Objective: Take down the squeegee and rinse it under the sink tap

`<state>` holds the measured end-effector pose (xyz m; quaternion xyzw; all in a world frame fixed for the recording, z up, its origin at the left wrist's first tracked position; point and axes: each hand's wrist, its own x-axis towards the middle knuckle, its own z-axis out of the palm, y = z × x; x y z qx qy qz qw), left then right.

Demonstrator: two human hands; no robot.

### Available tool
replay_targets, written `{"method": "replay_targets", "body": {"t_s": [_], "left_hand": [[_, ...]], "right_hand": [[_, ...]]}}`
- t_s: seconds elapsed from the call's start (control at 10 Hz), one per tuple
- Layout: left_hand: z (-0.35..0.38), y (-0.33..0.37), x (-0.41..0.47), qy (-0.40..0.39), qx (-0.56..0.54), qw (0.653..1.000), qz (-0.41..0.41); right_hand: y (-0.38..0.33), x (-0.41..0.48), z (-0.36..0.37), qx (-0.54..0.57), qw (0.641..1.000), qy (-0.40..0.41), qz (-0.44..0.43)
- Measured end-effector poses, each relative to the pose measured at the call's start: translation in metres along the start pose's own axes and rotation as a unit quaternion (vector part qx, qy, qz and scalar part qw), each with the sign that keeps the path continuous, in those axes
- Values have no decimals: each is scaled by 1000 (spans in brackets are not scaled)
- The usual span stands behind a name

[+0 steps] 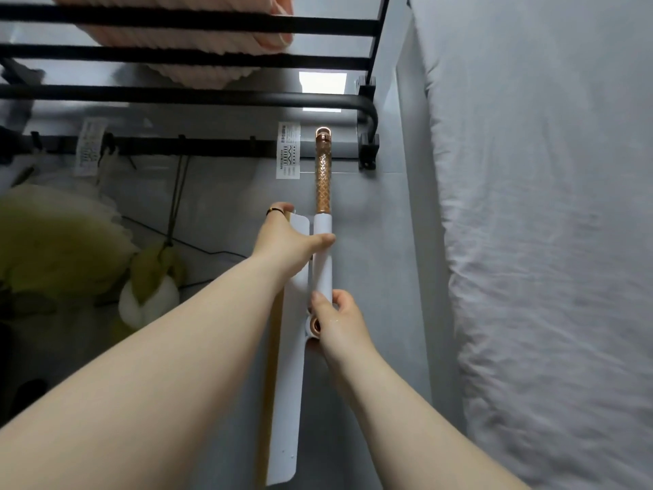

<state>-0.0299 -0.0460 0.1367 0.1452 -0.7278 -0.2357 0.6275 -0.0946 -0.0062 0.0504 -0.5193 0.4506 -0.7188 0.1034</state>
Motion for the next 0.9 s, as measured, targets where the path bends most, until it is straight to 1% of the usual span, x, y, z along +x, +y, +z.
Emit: {"method": "replay_targets", "body": {"t_s": [0.3, 0.4, 0.6, 0.7, 0.8, 0.9], "left_hand": [[4, -14, -1, 13, 16, 1000, -24], [9, -20, -5, 0, 21, 999, -37], [14, -29, -18, 2, 20, 998, -55], [13, -37, -36, -18, -17, 996, -90], [12, -54, -60, -68, -24, 989, -127], [2, -68, -91, -105, 1, 981, -160]], "right_hand": [[6, -2, -2, -31, 999, -5, 31], [15, -4, -3, -44, 998, 0, 50], [24, -7, -9, -73, 996, 7, 55], [27, -13, -15, -85, 993, 12, 79], [29, -24, -21, -110, 988, 21, 102], [32, -40, -30, -123, 985, 28, 117]]}}
